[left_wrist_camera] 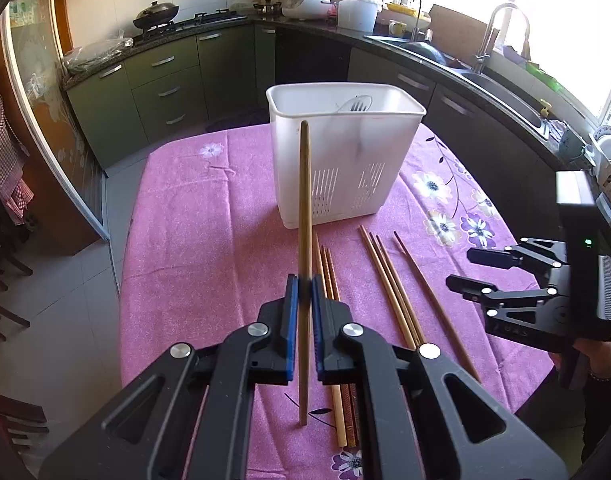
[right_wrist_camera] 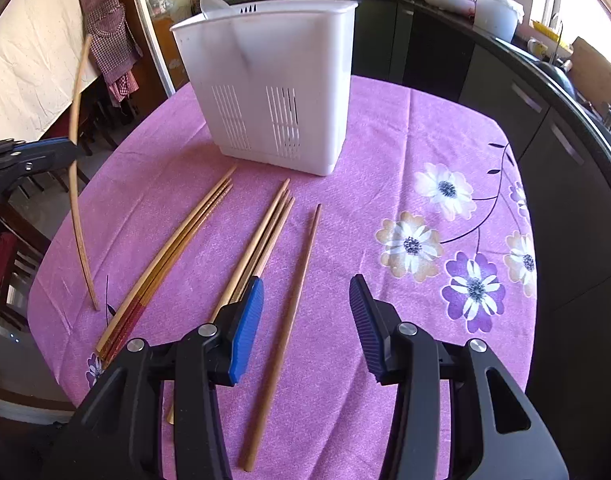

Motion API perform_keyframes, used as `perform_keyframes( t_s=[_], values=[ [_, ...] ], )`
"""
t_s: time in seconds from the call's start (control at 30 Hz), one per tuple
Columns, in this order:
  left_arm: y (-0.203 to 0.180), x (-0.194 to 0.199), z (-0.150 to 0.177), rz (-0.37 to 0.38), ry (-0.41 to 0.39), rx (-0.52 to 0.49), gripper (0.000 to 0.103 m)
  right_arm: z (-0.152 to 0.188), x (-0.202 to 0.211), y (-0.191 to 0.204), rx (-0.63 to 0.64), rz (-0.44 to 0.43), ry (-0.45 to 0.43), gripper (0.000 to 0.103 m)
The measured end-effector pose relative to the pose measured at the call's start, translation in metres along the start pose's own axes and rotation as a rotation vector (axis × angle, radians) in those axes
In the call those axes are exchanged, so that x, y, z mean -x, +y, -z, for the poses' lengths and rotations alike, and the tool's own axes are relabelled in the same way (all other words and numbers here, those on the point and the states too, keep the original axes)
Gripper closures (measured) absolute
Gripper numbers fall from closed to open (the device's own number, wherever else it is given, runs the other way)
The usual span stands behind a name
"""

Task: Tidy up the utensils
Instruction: 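Grasp a wooden chopstick with the right tool and lift it upright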

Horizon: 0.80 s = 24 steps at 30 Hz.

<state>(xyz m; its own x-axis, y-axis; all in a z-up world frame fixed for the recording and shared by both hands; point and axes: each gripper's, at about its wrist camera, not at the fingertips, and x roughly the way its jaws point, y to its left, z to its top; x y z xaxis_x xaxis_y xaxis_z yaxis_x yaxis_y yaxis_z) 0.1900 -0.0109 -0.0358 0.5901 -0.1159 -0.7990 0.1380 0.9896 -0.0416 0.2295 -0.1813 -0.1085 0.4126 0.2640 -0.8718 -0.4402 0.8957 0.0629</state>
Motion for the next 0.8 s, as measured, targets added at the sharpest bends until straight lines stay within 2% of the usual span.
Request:
perform_keyframes(
  t_s=[0.1,0.2,0.67,0.8],
  values=[
    [0.0,0.01,0.001,0.008,-0.024,-0.005,0.096,-0.006,-0.017,-0.001,-0.014,-0.024,0.065,0.077],
    [0.001,0.016,0.003,0.014,-0.035,-0.01,0.096,-0.01,-0.029,0.001,-0.01,-0.012,0.101,0.083],
    [0.006,0.029,0.009,0.01,-0.067,-0.026,0.096,-0.029,-0.066,0.009,-0.028,0.004,0.187,0.083],
    [0.005,0.029,0.011,0.006,-0.068,-0.03,0.096,-0.029,-0.069,0.015,0.001,0.035,0.177,0.093]
  ],
)
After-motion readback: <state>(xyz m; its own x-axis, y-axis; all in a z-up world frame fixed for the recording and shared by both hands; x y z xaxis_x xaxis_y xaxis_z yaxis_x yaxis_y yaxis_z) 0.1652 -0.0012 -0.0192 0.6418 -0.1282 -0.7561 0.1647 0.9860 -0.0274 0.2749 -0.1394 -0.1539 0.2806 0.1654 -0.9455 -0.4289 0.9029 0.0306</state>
